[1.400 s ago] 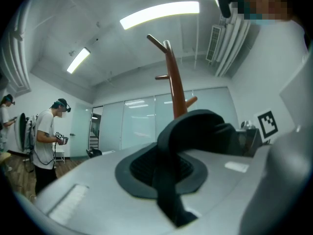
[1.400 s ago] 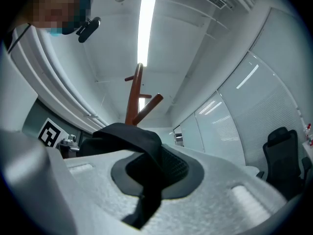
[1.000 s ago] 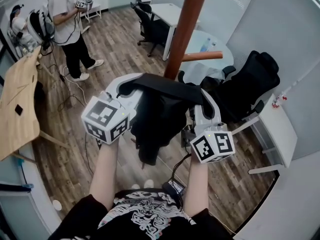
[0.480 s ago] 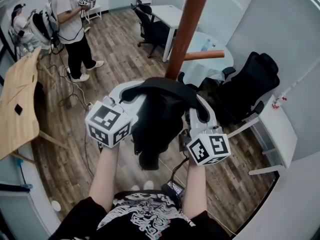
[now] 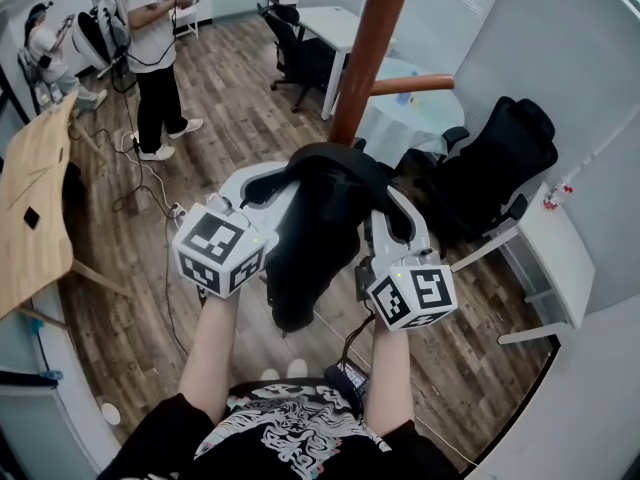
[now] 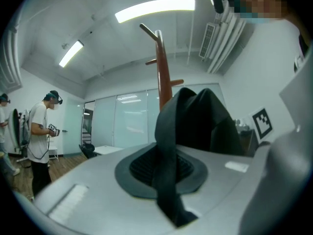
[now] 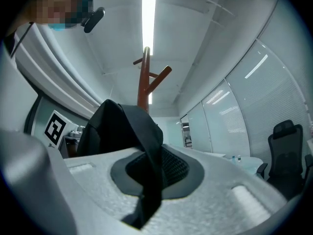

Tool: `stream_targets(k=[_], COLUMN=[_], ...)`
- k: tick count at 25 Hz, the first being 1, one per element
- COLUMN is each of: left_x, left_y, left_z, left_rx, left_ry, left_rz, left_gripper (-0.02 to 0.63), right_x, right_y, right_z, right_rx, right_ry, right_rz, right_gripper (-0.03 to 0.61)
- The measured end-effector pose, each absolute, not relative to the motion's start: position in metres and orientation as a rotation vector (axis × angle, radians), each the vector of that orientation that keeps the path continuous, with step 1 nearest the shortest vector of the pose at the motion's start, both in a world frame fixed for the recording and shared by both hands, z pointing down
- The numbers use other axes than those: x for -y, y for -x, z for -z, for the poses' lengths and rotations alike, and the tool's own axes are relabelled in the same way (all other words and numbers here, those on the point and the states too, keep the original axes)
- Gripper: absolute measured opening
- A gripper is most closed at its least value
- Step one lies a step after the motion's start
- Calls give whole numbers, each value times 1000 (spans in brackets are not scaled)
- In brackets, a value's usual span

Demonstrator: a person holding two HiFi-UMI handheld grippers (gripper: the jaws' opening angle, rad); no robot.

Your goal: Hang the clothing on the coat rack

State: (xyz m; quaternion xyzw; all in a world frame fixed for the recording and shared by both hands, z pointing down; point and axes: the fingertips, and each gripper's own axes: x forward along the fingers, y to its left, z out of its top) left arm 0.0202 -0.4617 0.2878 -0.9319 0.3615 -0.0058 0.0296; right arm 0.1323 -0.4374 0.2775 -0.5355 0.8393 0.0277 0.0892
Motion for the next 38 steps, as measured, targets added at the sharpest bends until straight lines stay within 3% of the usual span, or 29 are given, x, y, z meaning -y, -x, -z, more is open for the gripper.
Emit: stream_targets(k=[18,24,31,38], left_x=[426,419,403,386], left_y=[-21,-10,-2,12], left_z=[-309,-307,-315,-324], left_rx=[-1076,-1122,-1148,-1211], left_ry=[2900,2948,2947,2894], left_rz=[7,-49,-2,26], left_gripper=[25,133,170,169], right_x=[401,387,367,344], right_y=[-126,-128,-129,-130], right_z=[-299,-298,-300,-309], right_rx=[-2504,-2497,-2476,-2469], right_ry=[1654,1721,1760,1835], right_rz=[-129,-174,-173,-183], right_gripper=[41,67,89,89])
